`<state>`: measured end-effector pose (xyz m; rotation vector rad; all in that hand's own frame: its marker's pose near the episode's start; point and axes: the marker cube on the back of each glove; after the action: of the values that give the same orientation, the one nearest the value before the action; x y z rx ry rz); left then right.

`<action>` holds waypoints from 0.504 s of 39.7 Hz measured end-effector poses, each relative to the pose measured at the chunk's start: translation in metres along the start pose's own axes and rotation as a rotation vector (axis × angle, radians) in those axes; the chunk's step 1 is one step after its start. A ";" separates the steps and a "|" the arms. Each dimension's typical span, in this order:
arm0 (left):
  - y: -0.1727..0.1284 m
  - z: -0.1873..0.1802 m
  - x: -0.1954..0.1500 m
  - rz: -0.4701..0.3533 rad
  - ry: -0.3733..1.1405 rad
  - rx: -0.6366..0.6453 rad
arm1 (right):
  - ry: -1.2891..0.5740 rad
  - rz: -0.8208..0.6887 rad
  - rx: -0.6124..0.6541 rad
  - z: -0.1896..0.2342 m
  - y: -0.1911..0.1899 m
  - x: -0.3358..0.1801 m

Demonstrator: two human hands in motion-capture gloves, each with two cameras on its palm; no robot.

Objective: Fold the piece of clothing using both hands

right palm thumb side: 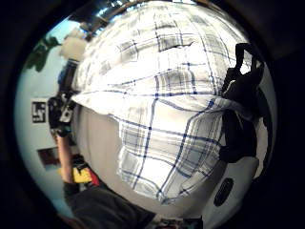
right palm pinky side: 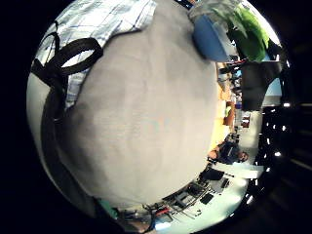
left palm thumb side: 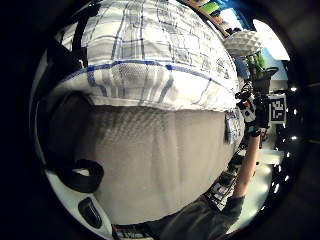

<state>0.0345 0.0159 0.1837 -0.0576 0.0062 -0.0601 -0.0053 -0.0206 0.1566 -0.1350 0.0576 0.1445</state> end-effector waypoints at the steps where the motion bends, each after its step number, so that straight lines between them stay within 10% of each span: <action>1: -0.007 0.005 -0.003 0.004 -0.012 0.014 | 0.013 -0.005 0.021 -0.002 -0.001 0.000; 6: -0.036 0.033 -0.016 0.058 -0.027 0.043 | -0.002 -0.096 0.112 0.016 -0.044 0.017; 20: 0.024 -0.107 -0.040 0.078 -0.024 0.219 | -0.012 -0.218 0.155 -0.102 0.007 0.008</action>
<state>-0.0047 0.0357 0.0762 0.1604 -0.0223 0.0183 -0.0035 -0.0263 0.0537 0.0144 0.0413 -0.0773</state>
